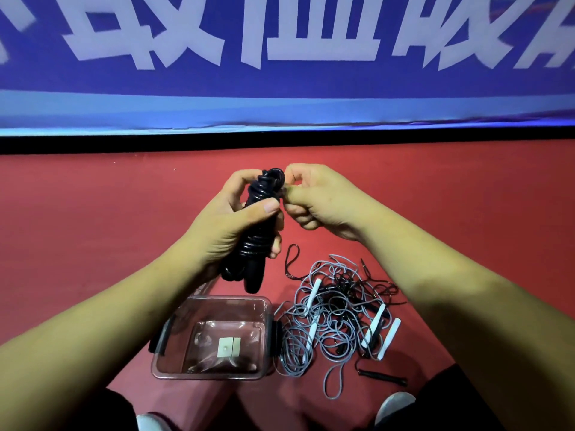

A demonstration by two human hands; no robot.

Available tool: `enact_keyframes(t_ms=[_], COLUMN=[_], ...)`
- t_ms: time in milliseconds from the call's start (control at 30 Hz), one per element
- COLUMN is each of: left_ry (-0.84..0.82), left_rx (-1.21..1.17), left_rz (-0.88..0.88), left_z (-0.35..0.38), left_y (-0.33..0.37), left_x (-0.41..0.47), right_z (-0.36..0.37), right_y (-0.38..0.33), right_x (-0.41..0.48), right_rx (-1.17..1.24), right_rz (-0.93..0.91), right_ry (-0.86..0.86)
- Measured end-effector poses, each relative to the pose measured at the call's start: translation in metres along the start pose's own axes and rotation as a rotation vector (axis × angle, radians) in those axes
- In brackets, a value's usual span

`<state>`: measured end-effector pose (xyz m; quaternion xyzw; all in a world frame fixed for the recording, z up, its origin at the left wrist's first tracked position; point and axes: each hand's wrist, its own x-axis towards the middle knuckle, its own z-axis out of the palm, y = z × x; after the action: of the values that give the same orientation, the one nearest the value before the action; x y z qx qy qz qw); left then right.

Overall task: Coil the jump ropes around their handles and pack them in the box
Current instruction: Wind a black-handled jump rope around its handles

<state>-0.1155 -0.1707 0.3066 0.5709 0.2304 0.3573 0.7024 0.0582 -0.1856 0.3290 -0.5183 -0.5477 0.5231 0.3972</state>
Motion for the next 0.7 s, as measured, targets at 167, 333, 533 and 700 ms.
enact_keyframes(t_ms=[167,333,533,700], left_ry=[0.149,0.184,0.119,0.178], left_rx=[-0.201,-0.092,0.038,0.221], left_rz=[-0.109,-0.257,-0.374,-0.332], left_z=[0.000,-0.007,-0.014,-0.015], left_y=[0.003,0.005,0.005,-0.001], left_x=[0.006,0.009,0.010,0.012], right_z=[0.000,-0.009,-0.010,-0.011], right_y=[0.007,0.006,0.001,-0.006], right_x=[-0.004,-0.009,-0.014,-0.020], right_rx=[-0.109,-0.294,-0.408,-0.499], right_rz=[-0.011,-0.043,-0.088,-0.101], right_ry=[0.102,0.175,0.092,-0.037])
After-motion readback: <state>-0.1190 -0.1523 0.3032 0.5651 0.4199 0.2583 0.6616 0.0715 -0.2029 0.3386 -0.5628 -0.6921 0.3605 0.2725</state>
